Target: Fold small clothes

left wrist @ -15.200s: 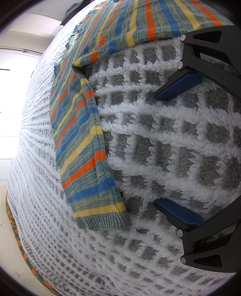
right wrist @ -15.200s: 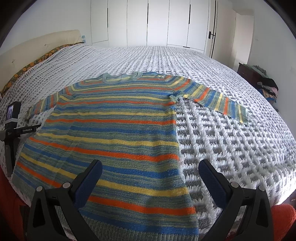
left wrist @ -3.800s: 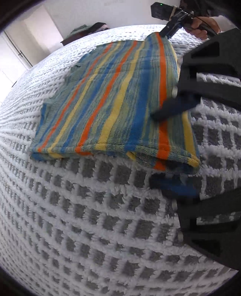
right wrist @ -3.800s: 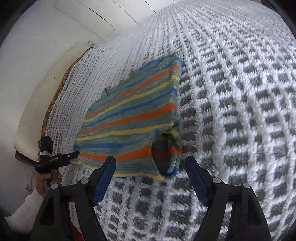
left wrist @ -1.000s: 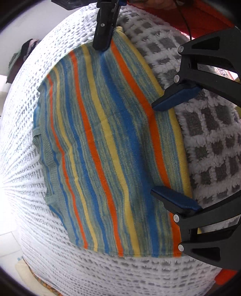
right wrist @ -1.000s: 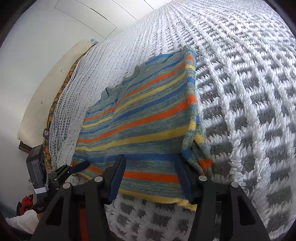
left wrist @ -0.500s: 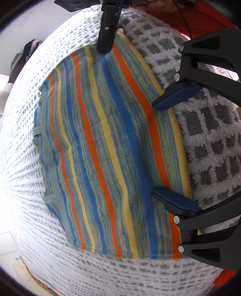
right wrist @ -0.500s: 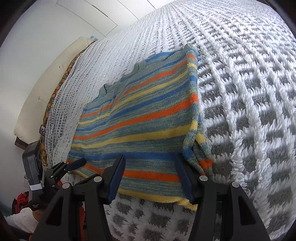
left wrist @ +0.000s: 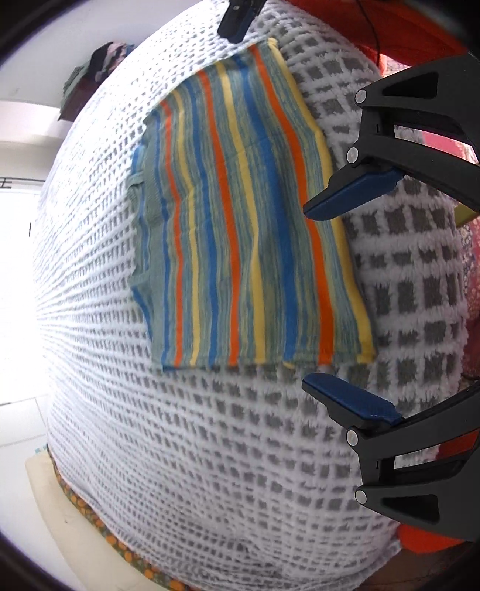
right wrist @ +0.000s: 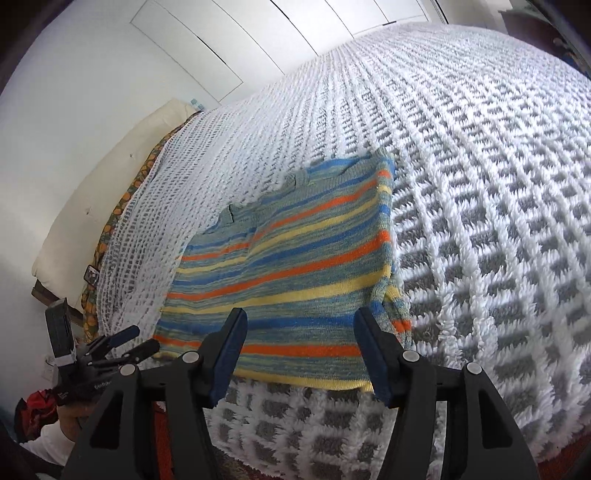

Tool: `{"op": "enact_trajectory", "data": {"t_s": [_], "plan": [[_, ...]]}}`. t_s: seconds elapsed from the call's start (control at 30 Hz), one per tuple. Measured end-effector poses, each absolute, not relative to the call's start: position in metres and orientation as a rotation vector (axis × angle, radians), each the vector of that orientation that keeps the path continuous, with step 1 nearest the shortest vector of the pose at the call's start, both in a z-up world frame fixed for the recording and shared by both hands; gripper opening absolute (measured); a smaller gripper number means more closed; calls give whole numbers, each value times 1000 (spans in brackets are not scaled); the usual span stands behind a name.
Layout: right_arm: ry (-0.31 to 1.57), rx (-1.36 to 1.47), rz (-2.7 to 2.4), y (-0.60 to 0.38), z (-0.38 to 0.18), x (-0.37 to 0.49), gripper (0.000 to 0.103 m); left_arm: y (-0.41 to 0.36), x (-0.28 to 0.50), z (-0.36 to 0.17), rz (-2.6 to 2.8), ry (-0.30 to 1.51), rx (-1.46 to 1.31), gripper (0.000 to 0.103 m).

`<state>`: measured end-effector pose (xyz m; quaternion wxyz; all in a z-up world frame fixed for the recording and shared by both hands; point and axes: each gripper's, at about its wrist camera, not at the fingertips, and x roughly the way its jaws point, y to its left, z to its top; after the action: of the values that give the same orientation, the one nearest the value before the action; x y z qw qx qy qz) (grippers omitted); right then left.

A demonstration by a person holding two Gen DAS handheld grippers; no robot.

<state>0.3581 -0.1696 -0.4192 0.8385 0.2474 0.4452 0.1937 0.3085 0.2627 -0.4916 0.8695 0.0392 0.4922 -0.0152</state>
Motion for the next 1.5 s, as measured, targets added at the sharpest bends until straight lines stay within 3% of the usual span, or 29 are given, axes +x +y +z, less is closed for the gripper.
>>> {"op": "enact_trajectory", "data": {"t_s": [0.67,1.33,1.5], "plan": [[891,506,205,-168,-414,337,60,360,280,-509,278,1008,-133,86],[918,528,214,-168,-420,338,61,365,282,-520,322,1056,-107,86],[916,665,275,-198,-411,380,61,375,281,-521,327,1051,-136,87]]}}
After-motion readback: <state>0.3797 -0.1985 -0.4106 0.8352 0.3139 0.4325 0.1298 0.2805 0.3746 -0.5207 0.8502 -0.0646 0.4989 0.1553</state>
